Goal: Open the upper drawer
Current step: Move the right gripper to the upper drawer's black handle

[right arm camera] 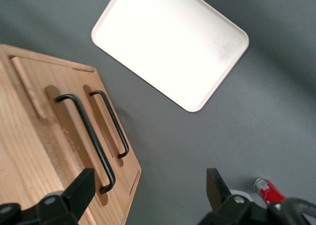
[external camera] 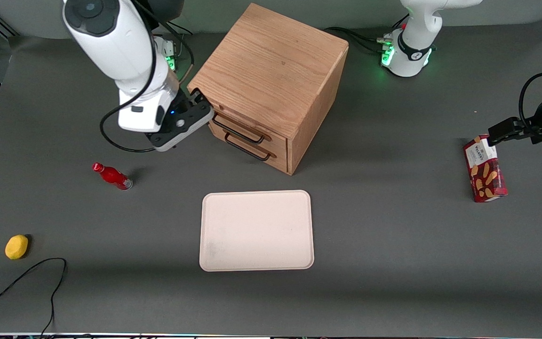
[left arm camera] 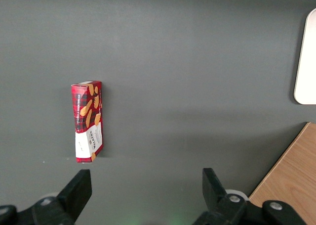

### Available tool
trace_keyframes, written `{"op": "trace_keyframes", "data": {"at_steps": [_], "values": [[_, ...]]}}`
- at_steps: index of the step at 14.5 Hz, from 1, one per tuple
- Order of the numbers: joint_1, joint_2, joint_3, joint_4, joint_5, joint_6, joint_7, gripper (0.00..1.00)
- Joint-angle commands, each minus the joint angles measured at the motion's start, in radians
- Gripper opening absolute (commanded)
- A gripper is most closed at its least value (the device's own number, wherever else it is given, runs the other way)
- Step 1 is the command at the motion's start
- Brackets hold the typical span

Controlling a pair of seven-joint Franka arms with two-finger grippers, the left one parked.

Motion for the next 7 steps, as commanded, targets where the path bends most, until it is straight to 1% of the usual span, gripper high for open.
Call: {"op": "trace_keyframes", "data": {"at_steps": [1,3,7], "values": [[0.029,0.016,-0.012,0.027,0.028,-0.001,-0.047,1.00],[0.055,0.011,-0.010,0.020,0.026,0.009,-0.055,1.00],[0.082,0.006,-0.010,-0.010,0.026,0.024,-0.125,1.00]]}}
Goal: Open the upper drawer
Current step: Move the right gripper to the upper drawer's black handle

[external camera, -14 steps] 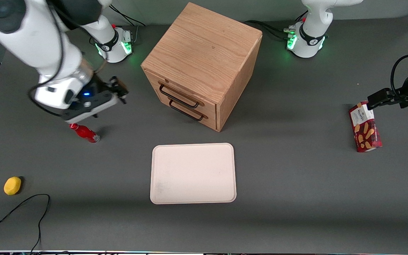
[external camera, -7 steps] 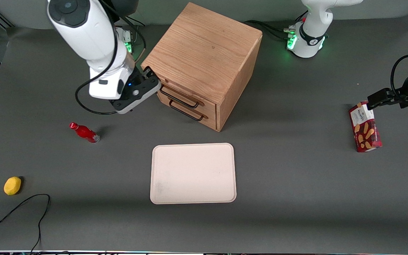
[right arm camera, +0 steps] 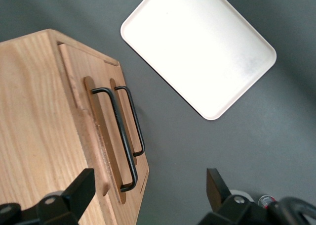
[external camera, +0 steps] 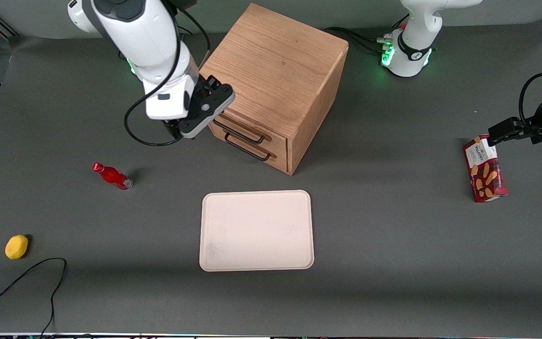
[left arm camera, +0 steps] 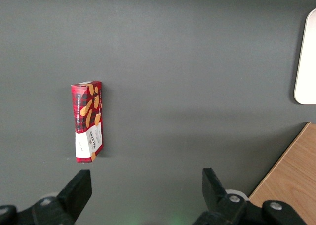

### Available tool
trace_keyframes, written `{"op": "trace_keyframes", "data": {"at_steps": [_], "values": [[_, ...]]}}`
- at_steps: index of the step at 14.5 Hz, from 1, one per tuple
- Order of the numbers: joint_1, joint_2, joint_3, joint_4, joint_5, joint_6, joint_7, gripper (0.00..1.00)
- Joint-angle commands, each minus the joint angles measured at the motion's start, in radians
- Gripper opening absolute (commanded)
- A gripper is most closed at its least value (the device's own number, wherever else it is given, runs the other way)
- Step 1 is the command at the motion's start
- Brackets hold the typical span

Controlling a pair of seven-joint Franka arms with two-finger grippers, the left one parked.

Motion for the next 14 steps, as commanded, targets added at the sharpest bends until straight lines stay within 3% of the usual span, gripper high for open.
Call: {"op": "trace_keyframes", "data": {"at_steps": [1,6,10,14], "values": [[0.019,0.001,-0.012,-0.030,0.014,0.039,-0.107,1.00],[0.013,-0.016,-0.025,-0.082,0.016,0.065,-0.241,1.00],[0.010,-0.022,-0.045,-0.079,0.021,0.041,-0.247,1.00],[0.002,-0.023,-0.058,-0.077,0.111,0.030,-0.272,1.00]]}}
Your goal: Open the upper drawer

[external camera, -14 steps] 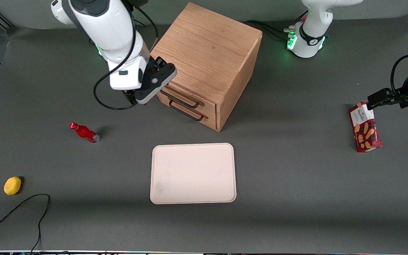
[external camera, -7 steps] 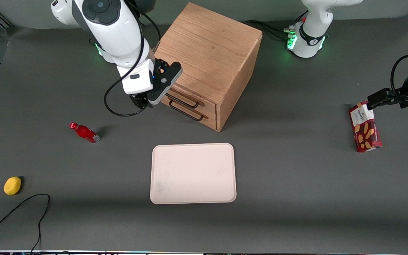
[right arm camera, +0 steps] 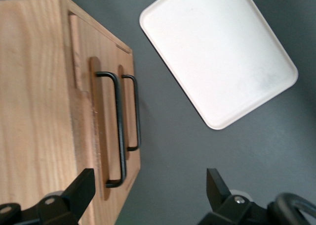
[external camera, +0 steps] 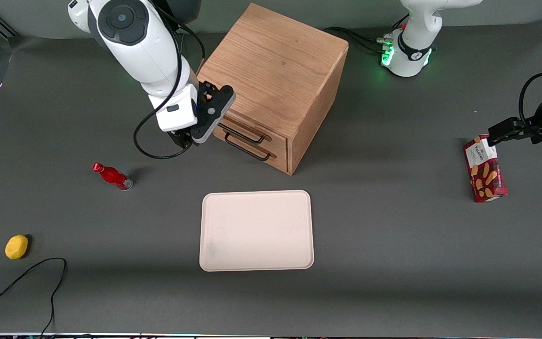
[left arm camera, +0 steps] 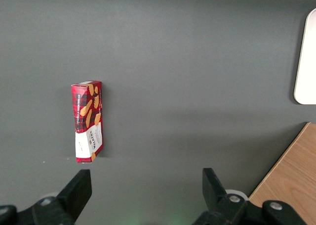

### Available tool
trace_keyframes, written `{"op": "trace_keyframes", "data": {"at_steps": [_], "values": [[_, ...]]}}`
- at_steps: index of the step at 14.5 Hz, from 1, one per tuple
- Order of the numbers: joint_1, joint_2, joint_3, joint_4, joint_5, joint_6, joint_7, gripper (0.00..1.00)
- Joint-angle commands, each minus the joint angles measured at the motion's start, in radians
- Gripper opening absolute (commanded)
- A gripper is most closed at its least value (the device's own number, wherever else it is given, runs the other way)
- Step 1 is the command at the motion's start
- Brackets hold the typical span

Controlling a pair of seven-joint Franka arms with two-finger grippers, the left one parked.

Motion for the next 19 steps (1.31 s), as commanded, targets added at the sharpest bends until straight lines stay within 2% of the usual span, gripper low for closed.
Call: {"op": "trace_keyframes", "data": {"at_steps": [1,10,19], "values": [[-0.004,-0.019,-0.018,-0.014,0.054,-0.008,-0.063,1.00],[0.019,-0.007,-0.015,-0.029,0.054,0.001,-0.068,1.00],[0.045,-0.005,-0.016,-0.135,0.037,0.095,-0.019,1.00]]}}
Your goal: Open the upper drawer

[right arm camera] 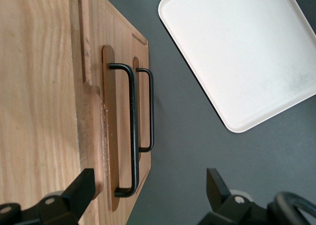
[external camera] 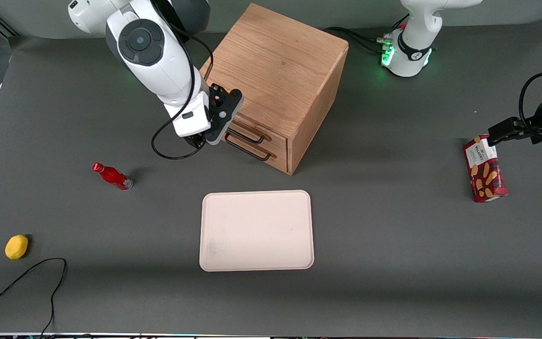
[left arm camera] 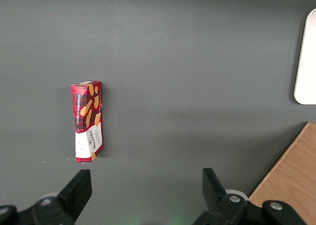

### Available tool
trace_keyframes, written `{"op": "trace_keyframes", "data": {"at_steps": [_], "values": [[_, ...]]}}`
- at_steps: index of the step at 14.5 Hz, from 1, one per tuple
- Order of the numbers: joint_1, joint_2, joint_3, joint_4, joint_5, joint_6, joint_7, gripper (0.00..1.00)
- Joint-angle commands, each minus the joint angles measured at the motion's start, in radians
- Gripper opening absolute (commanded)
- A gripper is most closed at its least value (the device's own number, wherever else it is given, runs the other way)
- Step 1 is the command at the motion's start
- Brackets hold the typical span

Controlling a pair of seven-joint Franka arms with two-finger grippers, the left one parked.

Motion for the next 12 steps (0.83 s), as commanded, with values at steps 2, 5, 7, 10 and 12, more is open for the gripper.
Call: {"op": "trace_keyframes", "data": {"at_steps": [2,5,7,10,12], "values": [[0.019,-0.008,-0.008,-0.062,-0.005,0.078,0.020,1.00],[0.019,-0.007,-0.008,-0.096,-0.012,0.124,0.015,1.00],[0.019,-0.004,-0.004,-0.113,-0.014,0.147,0.012,1.00],[0.027,0.012,0.001,-0.117,-0.014,0.159,0.017,1.00],[0.028,0.024,0.001,-0.117,-0.014,0.170,0.017,1.00]]}}
